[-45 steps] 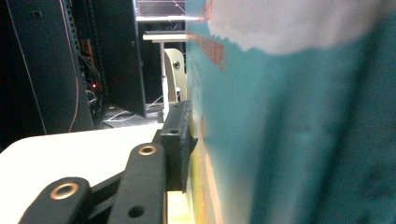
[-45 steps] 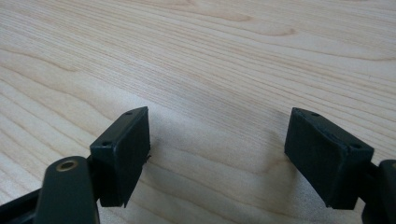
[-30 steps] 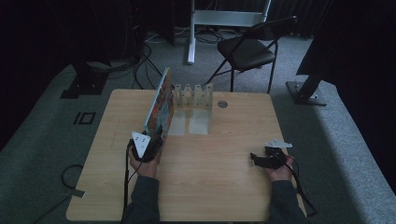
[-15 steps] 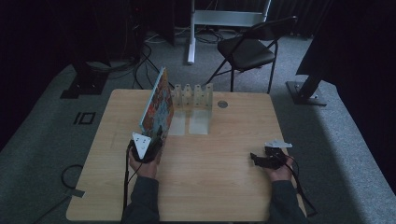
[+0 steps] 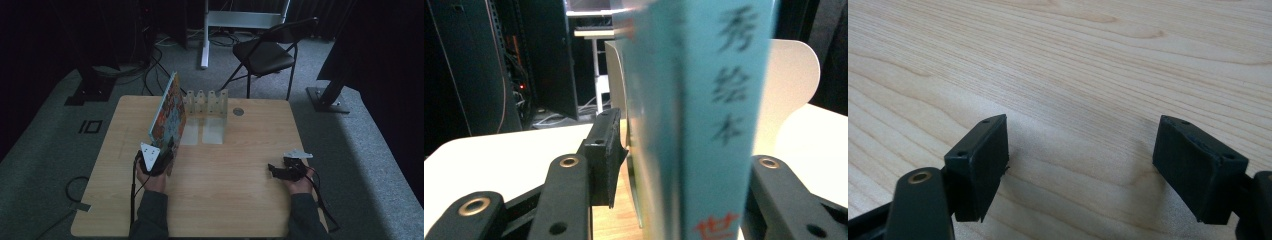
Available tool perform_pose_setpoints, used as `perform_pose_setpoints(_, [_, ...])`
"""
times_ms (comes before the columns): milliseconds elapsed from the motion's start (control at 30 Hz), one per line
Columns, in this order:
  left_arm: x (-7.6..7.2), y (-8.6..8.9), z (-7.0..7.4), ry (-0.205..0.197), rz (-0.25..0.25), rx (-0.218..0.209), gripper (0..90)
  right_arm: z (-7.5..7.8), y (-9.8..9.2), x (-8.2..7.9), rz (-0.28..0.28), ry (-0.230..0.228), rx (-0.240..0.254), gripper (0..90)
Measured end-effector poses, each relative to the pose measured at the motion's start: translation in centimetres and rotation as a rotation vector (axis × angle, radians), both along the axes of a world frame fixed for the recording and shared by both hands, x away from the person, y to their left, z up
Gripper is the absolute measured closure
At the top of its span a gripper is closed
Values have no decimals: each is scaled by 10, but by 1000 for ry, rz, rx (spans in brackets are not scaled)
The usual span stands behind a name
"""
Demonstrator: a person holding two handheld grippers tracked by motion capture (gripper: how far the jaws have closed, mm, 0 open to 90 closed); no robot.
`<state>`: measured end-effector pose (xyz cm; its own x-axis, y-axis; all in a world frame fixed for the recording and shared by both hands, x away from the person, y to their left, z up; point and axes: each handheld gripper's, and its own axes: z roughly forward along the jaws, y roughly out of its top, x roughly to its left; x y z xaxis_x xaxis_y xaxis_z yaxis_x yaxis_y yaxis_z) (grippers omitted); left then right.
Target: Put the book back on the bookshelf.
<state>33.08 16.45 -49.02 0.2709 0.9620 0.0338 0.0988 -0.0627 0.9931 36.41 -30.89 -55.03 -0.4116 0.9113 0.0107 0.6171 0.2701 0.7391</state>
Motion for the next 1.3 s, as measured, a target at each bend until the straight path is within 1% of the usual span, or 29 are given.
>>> perform_pose_setpoints(33, [-1,1,0,1,-4,-6,557,0,0,0,0,0,0,220])
perform_pose_setpoints(167, [-5,5,-1,16,-17,0,535,0,0,0,1,0,0,220])
perform_pose_setpoints(233, [-6,7,-1,35,-29,10,507,0,0,0,0,0,0,220])
perform_pose_setpoints(300, [-9,10,-1,59,-54,12,483,0,0,0,0,0,0,220])
perform_pose_setpoints(367, [-12,12,-1,70,-67,12,473,0,0,0,0,0,0,220])
perform_pose_setpoints(533, [-21,21,-3,100,-100,-14,459,0,0,0,0,0,0,220])
perform_pose_setpoints(567, [-23,22,-4,103,-104,-13,452,0,0,0,0,0,0,220])
perform_pose_setpoints(633, [-26,24,-4,111,-112,12,443,0,0,0,0,0,0,220])
perform_pose_setpoints(867, [-37,27,-9,148,-180,48,425,0,0,0,0,0,0,220])
perform_pose_setpoints(967, [-42,30,-12,162,-189,57,425,0,0,0,0,0,0,220])
perform_pose_setpoints(1033, [-45,32,-13,160,-184,70,427,0,0,0,0,0,-1,220])
perform_pose_setpoints(1100, [-47,34,-14,166,-191,64,427,0,0,0,0,0,-1,220])
perform_pose_setpoints(1167, [-48,35,-16,171,-195,75,427,0,0,0,0,0,-1,220])
perform_pose_setpoints(1300, [-50,38,-18,183,-198,75,426,0,0,0,0,0,-1,220])
